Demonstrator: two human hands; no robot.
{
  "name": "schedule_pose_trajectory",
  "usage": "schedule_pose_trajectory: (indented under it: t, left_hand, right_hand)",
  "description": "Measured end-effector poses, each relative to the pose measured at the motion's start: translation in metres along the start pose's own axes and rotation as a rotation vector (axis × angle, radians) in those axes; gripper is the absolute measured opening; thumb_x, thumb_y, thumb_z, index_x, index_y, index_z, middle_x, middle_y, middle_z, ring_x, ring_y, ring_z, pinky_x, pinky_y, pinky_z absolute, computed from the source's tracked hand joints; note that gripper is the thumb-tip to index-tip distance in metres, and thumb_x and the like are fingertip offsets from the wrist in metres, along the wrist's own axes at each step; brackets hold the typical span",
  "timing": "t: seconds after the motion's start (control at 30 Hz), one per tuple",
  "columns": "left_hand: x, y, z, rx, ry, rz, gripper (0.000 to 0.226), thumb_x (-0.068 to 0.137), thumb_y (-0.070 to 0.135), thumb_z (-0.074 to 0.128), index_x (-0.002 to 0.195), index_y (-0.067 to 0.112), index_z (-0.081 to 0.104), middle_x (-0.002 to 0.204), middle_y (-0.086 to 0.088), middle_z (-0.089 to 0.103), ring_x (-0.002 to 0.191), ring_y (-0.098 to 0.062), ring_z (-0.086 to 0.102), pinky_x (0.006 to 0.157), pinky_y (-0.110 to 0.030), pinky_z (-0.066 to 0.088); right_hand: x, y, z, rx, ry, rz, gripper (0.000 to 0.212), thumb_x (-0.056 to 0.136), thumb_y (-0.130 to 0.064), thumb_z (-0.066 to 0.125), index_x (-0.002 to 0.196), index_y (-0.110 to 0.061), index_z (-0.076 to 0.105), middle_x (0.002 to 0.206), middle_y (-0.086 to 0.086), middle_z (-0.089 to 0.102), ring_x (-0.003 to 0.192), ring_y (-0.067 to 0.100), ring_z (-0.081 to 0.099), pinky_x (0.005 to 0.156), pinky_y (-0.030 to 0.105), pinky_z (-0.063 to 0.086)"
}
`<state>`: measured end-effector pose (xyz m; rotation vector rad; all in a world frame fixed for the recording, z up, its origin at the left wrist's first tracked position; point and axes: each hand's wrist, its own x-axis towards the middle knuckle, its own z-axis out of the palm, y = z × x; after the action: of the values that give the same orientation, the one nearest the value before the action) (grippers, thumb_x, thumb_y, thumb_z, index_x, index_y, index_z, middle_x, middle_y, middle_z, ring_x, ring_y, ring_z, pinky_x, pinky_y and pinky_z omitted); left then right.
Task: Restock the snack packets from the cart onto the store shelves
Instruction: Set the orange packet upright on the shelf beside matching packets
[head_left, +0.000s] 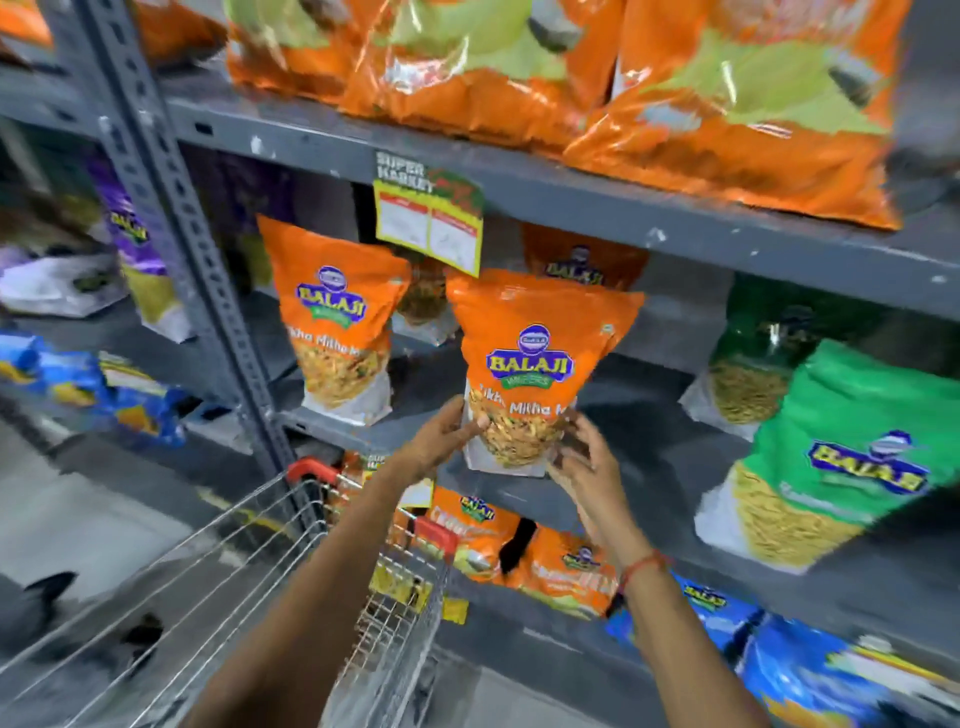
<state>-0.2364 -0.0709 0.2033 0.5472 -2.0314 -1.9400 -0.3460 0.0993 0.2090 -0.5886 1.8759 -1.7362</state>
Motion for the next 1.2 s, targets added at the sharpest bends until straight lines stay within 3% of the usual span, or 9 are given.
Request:
schedule_pose_trajectory:
  t: [0.1,0.2,0.3,0.47,0.67,0.8,0.97,1.1,1.2]
  left_hand:
    - [0.007,0.006,-0.004,0.053,-0.054,-0.029,0.041,0.085,0.032,0.06,0.12,0.016,0.046,0.128,-0.008,0.052,0.117,-0.016,0.051,0.091,-0.016,0.05]
    - [0.006,0.016,-0.004,0.039,-0.024,0.019,0.037,0.093,0.006,0.046,0.129,0.003,0.039,0.129,-0.003,0.047,0.101,0.003,0.057,0.079,-0.004,0.048]
    - [0.01,0.026,-0.009,-0.15,0.21,0.093,0.035,0.094,0.008,0.046,0.129,0.01,0.047,0.124,0.004,0.058,0.108,-0.002,0.058,0.093,-0.02,0.047]
    - [0.029,0.05,-0.01,-0.242,0.397,0.106,0.022,0.091,0.013,0.052,0.108,0.002,0.061,0.072,0.02,0.074,0.077,0.001,0.067,0.075,-0.018,0.054]
    - [0.03,0.062,-0.005,-0.372,0.434,0.038,0.01,0.09,0.016,0.054,0.094,0.011,0.062,0.099,-0.009,0.067,0.106,-0.028,0.059,0.103,-0.044,0.044]
    - [0.028,0.073,-0.009,-0.394,0.328,0.076,0.029,0.093,0.017,0.049,0.12,0.007,0.053,0.122,-0.011,0.059,0.117,-0.026,0.054,0.105,-0.046,0.041]
    - [0.03,0.085,-0.014,-0.414,0.233,0.092,0.007,0.094,0.02,0.046,0.092,0.024,0.052,0.101,0.001,0.062,0.099,-0.018,0.059,0.101,-0.053,0.04]
    - [0.036,0.078,-0.012,-0.423,0.206,0.097,0.009,0.095,0.026,0.045,0.102,0.027,0.051,0.114,0.0,0.06,0.112,-0.023,0.055,0.105,-0.053,0.039]
    - [0.031,0.049,-0.013,-0.283,0.111,0.104,0.034,0.086,0.032,0.058,0.118,0.03,0.048,0.127,0.003,0.057,0.118,-0.015,0.056,0.1,-0.039,0.049]
  right_hand:
    - [0.008,0.0,-0.011,-0.014,-0.066,0.028,0.039,0.09,0.001,0.047,0.121,-0.023,0.048,0.124,0.006,0.05,0.108,0.022,0.053,0.088,0.035,0.05]
    - [0.014,-0.008,-0.019,-0.041,0.028,0.021,0.022,0.091,-0.003,0.049,0.109,-0.014,0.054,0.118,0.014,0.056,0.104,0.022,0.055,0.096,0.04,0.049]
    - [0.025,-0.022,-0.021,-0.082,0.266,-0.126,0.024,0.089,-0.014,0.056,0.112,-0.007,0.055,0.108,0.011,0.06,0.097,0.019,0.056,0.092,0.043,0.05]
    - [0.041,-0.05,-0.014,-0.266,0.281,-0.319,0.013,0.091,-0.012,0.051,0.096,-0.006,0.061,0.093,0.003,0.063,0.08,0.011,0.056,0.067,0.009,0.043]
    - [0.045,-0.037,-0.024,-0.211,0.422,-0.317,0.011,0.092,-0.02,0.052,0.083,-0.016,0.056,0.084,0.004,0.063,0.076,0.02,0.06,0.07,0.031,0.048]
    - [0.04,-0.055,-0.022,-0.187,0.342,-0.413,0.014,0.093,-0.023,0.05,0.099,-0.014,0.058,0.093,-0.009,0.061,0.085,-0.006,0.054,0.07,-0.001,0.042]
    - [0.042,-0.066,-0.025,-0.255,0.37,-0.487,0.018,0.095,-0.023,0.046,0.092,-0.008,0.055,0.08,-0.013,0.055,0.073,-0.016,0.052,0.063,-0.003,0.038]
    - [0.033,-0.064,-0.016,-0.164,0.413,-0.417,0.028,0.096,-0.026,0.042,0.107,-0.002,0.05,0.097,0.002,0.056,0.084,0.004,0.053,0.073,0.005,0.04]
    - [0.028,-0.044,-0.012,-0.006,0.159,-0.123,0.067,0.082,-0.057,0.042,0.137,-0.021,0.027,0.138,0.004,0.045,0.124,0.021,0.044,0.104,0.042,0.037]
